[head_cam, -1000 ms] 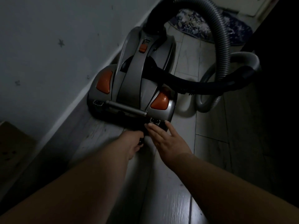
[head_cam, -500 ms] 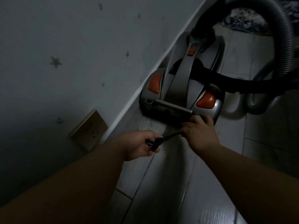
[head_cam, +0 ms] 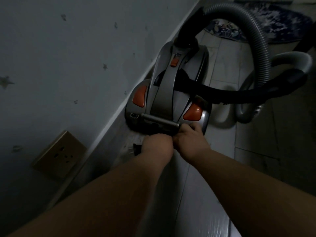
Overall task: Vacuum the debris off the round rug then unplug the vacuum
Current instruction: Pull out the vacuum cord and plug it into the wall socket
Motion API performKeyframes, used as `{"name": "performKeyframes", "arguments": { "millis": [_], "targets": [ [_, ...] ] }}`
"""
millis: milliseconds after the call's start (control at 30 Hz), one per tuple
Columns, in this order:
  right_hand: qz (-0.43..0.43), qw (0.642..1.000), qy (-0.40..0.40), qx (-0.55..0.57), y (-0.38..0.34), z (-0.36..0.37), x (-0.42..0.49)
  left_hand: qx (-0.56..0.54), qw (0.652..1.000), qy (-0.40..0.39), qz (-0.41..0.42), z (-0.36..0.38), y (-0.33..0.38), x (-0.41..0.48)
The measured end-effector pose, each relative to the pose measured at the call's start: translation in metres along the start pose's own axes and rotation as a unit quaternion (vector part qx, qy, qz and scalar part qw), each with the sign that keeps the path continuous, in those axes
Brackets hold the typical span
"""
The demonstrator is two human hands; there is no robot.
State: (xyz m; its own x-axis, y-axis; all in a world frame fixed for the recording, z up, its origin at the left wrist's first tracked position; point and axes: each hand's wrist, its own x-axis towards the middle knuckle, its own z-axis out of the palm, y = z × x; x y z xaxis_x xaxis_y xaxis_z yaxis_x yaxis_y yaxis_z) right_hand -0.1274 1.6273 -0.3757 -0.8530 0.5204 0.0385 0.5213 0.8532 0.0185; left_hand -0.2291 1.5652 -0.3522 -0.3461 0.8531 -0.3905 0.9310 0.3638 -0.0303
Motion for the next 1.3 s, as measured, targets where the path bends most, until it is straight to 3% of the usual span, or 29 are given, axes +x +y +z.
{"name": "performKeyframes", "arguments": {
  "millis": [133,267,400,567,733,900,967,1067,1200,1300],
  "targets": [
    [-0.035,0.999,-0.025,-0.016,0.006,0.0,0.002,0.029,0.999,-0.035,0.007,-0.014,-0.013,0.0],
    [-0.014,0.999,-0.044,0.004,0.003,-0.002,0.002,-0.097,0.984,0.089,0.118,-0.034,-0.049,-0.033],
    [0.038,0.996,-0.067,0.044,0.0,-0.002,0.007,-0.198,0.97,0.071,0.126,-0.055,-0.104,-0.067],
    [0.044,0.995,-0.091,0.024,-0.001,-0.004,0.012,-0.029,0.997,-0.014,0.075,-0.027,-0.095,-0.058],
    [0.035,0.996,-0.073,0.024,0.001,-0.007,0.008,-0.042,0.996,0.02,0.072,0.002,-0.028,-0.014],
    [0.004,0.996,-0.074,0.044,0.006,-0.007,0.002,-0.025,0.998,-0.048,0.027,0.005,-0.006,0.01],
    [-0.01,0.997,-0.077,0.024,0.006,-0.009,0.001,-0.094,0.995,-0.023,0.039,-0.005,-0.019,-0.006],
    [-0.03,0.996,-0.085,-0.007,0.004,-0.015,0.0,-0.245,0.96,0.075,0.111,-0.021,-0.05,-0.051],
    [-0.031,0.994,-0.102,0.003,0.005,-0.018,0.001,-0.371,0.924,-0.007,0.093,-0.017,-0.084,-0.081],
    [-0.026,0.994,-0.103,0.013,0.006,-0.02,0.001,-0.366,0.929,-0.037,0.04,0.0,-0.091,-0.072]
  ]
}}
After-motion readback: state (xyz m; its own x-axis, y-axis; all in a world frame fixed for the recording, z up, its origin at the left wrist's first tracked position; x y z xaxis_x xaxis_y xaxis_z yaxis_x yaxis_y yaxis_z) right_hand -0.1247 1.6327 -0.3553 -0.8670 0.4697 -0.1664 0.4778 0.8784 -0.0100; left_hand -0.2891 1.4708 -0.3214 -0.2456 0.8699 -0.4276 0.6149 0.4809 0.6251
